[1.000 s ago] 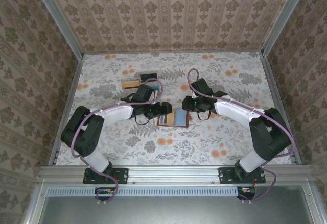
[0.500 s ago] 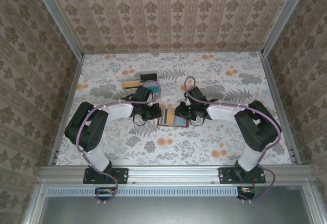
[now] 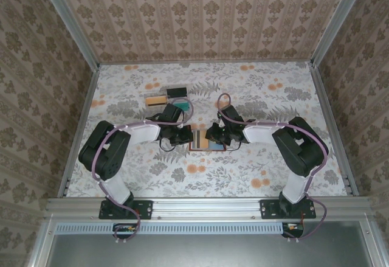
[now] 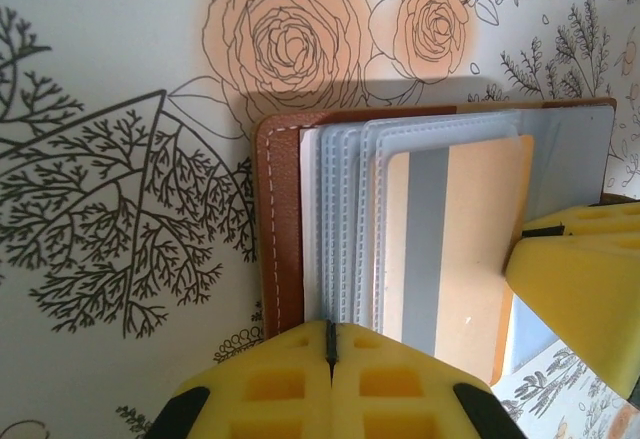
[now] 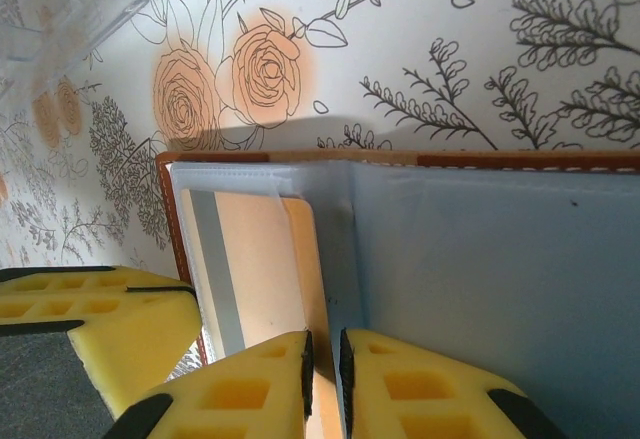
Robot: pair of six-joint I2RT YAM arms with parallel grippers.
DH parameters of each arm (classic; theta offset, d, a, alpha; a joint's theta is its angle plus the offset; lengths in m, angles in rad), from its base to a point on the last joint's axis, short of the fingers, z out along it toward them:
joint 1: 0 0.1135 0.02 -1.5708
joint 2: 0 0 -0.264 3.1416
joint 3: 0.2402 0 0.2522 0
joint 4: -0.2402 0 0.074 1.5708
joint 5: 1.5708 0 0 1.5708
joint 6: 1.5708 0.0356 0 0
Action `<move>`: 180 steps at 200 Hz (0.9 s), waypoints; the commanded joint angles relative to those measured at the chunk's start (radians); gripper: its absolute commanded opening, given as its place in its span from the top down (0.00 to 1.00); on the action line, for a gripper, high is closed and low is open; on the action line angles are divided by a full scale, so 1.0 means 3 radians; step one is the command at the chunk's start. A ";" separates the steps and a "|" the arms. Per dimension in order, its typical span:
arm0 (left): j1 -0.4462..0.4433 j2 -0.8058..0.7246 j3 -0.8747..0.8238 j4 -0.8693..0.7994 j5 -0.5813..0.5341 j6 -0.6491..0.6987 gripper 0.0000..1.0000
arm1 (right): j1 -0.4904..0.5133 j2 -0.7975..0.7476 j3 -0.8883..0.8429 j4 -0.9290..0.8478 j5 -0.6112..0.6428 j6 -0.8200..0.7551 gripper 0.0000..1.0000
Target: Take the credit cards out of the card holder
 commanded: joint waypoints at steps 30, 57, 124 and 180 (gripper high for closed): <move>-0.0027 0.0036 -0.0037 -0.0095 -0.0069 -0.0019 1.00 | 0.0032 0.0019 0.0014 -0.0122 -0.0061 -0.0062 0.86; -0.0028 0.0029 -0.0035 -0.0114 -0.0092 -0.0019 1.00 | 0.0028 -0.0005 0.0003 -0.0116 -0.0036 -0.0052 1.00; -0.0023 -0.0010 -0.0058 -0.0213 -0.0196 -0.0008 1.00 | -0.0121 -0.0219 -0.0045 -0.0424 0.0047 -0.0273 1.00; -0.0018 -0.0131 0.0000 -0.0337 -0.0251 0.0032 1.00 | -0.0176 -0.0247 -0.0062 -0.0454 -0.0060 -0.0374 1.00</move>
